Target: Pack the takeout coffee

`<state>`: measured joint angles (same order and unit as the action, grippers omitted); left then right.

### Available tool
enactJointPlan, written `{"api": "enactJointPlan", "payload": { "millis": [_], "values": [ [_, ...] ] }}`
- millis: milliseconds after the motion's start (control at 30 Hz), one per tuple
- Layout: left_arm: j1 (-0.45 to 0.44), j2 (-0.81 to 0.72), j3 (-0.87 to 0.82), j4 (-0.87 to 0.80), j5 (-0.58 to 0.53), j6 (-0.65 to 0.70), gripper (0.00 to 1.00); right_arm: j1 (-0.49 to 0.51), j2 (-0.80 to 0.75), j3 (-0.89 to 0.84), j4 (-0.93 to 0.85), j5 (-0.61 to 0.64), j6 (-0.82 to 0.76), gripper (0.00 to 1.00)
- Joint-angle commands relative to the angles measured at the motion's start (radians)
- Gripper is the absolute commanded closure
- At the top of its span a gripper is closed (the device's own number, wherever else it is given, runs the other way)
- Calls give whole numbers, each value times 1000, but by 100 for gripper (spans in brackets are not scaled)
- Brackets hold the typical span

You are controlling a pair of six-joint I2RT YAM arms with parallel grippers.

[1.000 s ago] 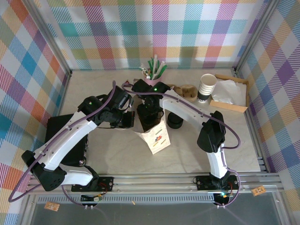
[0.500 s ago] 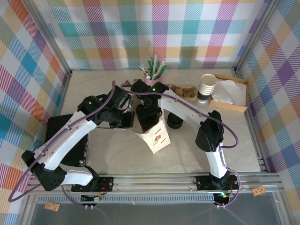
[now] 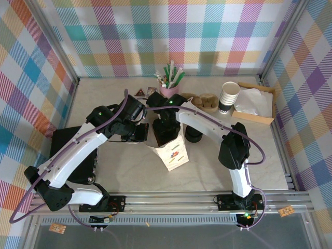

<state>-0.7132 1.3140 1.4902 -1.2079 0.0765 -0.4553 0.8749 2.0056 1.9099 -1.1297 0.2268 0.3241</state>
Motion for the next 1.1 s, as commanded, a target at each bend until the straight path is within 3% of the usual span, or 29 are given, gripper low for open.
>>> {"api": "enactJointPlan", "payload": {
  "millis": [0, 600, 767, 1067],
  "values": [
    [-12, -2, 30, -67, -23, -5, 100, -1, 20, -29, -68, 21, -14, 100],
    [-18, 16, 60, -82, -35, -5, 100, 0, 54, -55, -86, -30, 2, 99],
    [-35, 27, 69, -86, -53, -3, 100, 1, 67, 21, -109, -17, 13, 92],
    [-68, 46, 91, -114, -105, 5, 100, 1, 121, 200, -191, -6, 55, 68]
  ]
}}
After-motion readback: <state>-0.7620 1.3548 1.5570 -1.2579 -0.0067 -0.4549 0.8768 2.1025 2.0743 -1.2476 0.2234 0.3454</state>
